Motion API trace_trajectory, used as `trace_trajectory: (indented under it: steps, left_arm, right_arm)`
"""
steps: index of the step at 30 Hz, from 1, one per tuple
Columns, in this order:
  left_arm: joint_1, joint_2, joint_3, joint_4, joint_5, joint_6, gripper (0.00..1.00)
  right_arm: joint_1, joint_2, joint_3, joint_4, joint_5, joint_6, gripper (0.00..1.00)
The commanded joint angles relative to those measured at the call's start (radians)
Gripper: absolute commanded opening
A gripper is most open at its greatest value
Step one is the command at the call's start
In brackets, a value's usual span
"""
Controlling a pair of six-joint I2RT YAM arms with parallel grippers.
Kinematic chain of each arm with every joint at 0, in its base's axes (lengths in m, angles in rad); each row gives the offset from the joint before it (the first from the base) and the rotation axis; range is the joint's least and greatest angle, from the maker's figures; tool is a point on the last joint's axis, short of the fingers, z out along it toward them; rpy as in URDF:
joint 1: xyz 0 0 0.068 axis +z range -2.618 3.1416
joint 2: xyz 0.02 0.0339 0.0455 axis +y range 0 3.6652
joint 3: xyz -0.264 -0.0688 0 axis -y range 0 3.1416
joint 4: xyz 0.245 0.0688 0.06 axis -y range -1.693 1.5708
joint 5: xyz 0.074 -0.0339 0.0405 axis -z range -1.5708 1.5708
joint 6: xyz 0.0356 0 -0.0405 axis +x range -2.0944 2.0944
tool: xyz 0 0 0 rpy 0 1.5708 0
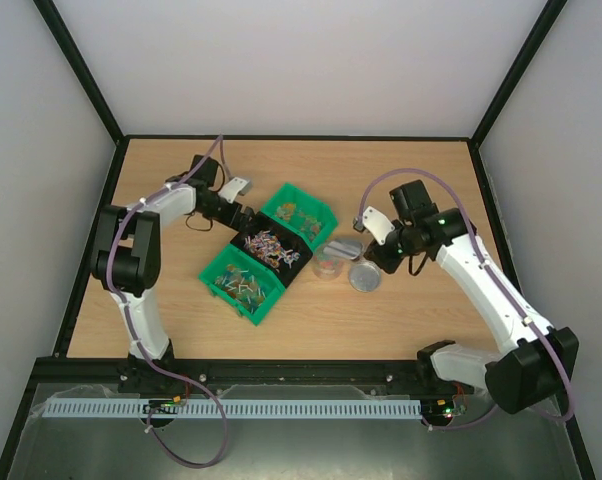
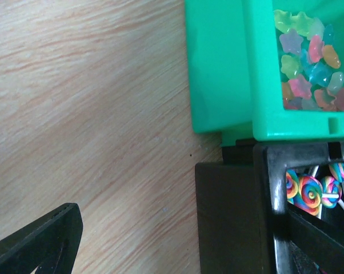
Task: Pack the candies
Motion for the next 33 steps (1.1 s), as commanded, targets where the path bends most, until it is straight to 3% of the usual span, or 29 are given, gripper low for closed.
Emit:
trace_trajectory:
  steps: [1, 10, 24, 33]
  left_arm:
    - [0.013, -0.06, -0.031, -0.003, -0.017, -0.023, 0.91]
    - [0.037, -0.109, -0.08, 0.012, -0.023, -0.091, 0.91]
    - [0.041, -0.168, -0.155, 0.025, -0.056, -0.091, 0.91]
    - [0.041, -0.175, -0.175, 0.028, -0.056, -0.109, 0.88]
  right_arm:
    - [0.077, 0.039, 0.103, -0.095, -0.009, 0.083, 0.01]
    - [0.216, 0.145, 0.161, -0.022, 0.017, 0.248, 0.01]
    - [0.298, 0.314, 0.222, 0.072, 0.083, 0.254, 0.01]
    - [0.334, 0.442, 0.333, 0.037, 0.129, 0.29, 0.01]
